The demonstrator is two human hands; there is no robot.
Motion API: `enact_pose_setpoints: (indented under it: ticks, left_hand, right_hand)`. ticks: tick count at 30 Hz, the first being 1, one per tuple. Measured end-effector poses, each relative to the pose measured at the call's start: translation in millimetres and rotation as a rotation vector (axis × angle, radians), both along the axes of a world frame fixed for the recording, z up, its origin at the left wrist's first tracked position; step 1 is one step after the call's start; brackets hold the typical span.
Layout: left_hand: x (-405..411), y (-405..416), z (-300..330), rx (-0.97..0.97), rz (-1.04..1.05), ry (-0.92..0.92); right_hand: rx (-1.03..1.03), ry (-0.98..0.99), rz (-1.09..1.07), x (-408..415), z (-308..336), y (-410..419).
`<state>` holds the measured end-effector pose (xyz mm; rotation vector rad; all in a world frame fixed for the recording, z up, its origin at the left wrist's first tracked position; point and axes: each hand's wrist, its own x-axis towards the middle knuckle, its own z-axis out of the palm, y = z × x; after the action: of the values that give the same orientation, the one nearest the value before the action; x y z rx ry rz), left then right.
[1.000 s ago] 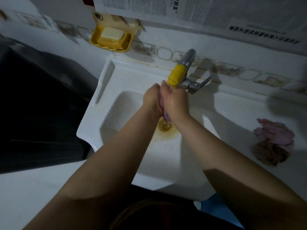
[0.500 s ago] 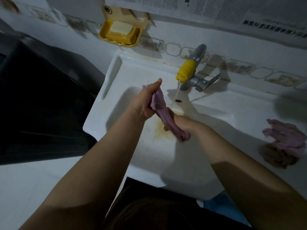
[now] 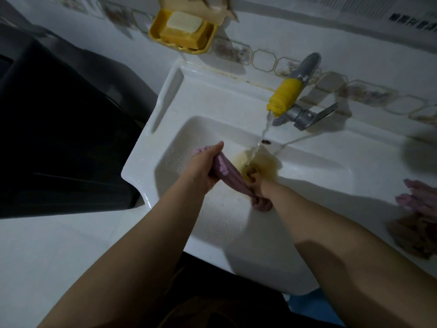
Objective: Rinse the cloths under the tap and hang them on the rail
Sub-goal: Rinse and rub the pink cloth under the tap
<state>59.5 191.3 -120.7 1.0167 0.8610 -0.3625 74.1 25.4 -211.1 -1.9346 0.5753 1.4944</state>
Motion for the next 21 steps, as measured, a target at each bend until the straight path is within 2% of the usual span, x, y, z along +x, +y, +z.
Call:
enact_pose_setpoints:
  ticks: [4,7,9,13,17,19,21]
  left_hand:
    - [-2,5,4,0.001,0.029,0.034]
    - [-3,6,7,-0.011,0.036,0.003]
    - [-3,9,9,0.007,0.074,0.007]
    - [1,23,9,0.158,0.050,-0.054]
    - [5,30,13,0.330,0.023,-0.051]
    - [4,26,11,0.348,0.039,-0.049]
    - [3,17,9,0.253,0.074,-0.048]
  right_hand:
    - [-0.042,0.073,0.059,-3,-2,5]
    - [-0.012,-0.089,0.082,0,2,8]
    - [0.070,-0.244,0.057,2,12,2]
    - [0.320,-0.266,-0.019,-2,42,-21]
    - [0.456,-0.480,-0.374,4,70,-30]
    - [0.567,-0.442,-0.549,8,86,-33]
    - [0.674,-0.404,-0.651,14,101,-35]
